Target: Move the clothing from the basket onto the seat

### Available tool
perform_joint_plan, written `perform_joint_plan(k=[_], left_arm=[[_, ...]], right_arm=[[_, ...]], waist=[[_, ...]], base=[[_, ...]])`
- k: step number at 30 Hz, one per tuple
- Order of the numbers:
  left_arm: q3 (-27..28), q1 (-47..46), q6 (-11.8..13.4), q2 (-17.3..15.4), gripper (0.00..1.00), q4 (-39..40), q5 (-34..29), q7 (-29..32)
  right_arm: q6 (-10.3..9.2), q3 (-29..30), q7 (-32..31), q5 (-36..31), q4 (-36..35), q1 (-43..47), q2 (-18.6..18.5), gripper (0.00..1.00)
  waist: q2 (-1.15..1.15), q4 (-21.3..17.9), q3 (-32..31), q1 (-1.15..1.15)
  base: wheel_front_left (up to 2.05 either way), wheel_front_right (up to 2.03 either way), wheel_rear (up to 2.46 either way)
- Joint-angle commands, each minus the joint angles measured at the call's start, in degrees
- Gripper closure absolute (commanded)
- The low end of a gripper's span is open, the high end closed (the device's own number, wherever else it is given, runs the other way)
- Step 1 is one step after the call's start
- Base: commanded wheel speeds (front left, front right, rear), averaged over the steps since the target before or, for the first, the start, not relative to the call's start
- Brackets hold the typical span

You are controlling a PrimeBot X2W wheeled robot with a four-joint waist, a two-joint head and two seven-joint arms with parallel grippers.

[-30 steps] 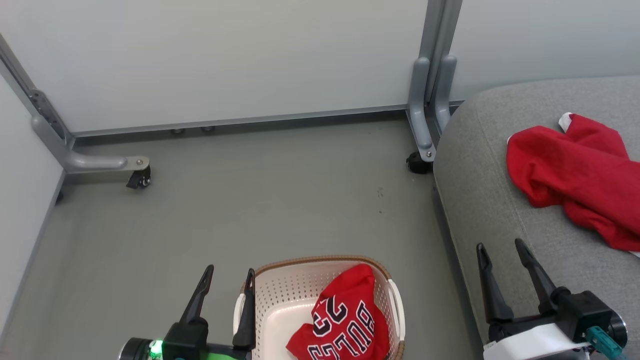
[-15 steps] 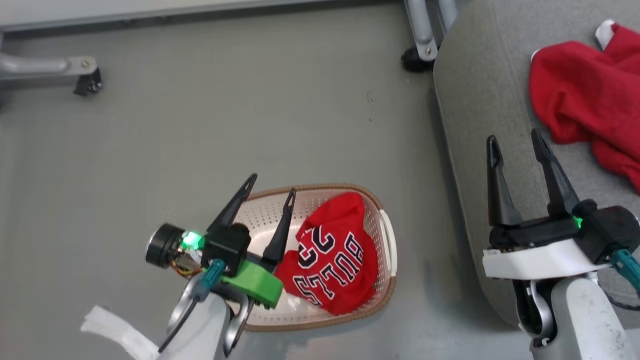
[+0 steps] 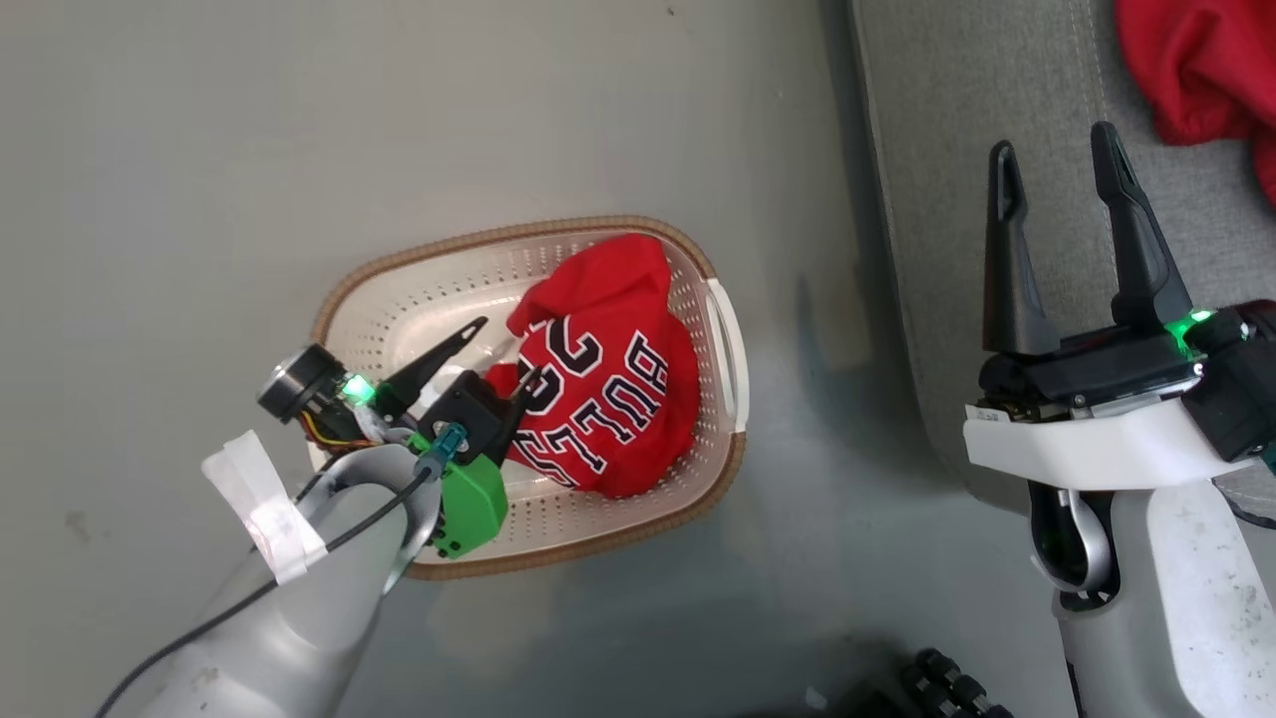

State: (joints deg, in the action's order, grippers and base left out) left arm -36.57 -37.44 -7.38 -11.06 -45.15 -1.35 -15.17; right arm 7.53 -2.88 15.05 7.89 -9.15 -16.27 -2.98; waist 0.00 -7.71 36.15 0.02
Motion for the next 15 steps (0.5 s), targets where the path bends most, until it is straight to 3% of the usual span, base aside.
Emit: perform_joint_plan(k=[1,10,15], left_arm=[[-1.3,-2.6,-0.1,-1.7,0.0,-1.7,-0.2,0.0],[-8.5,-11.2,-0.1,-5.2,0.0,-11.0,0.7,0.1],[-10.5,-14.3,-0.1,-5.4,0.0,-16.5,3.3,0.2]], right_arm=[[-0.08,-0.2,0.2,0.7,-0.5,-1.4,0.1,0.0],[-0.08,-2.1,0.2,3.7,-2.4,-4.5,0.1,0.0],[-0.08,-3.3,0.2,4.3,-3.6,-5.7,0.1,0.0]], waist=[[0.0,-6.3,8.3,-0.02],[0.0,-10.7,14.7,-0.02],[0.0,-12.4,17.2,-0.02]], base=[[0.0,0.0,0.0],[0.0,0.0,0.0],[0.0,0.0,0.0]])
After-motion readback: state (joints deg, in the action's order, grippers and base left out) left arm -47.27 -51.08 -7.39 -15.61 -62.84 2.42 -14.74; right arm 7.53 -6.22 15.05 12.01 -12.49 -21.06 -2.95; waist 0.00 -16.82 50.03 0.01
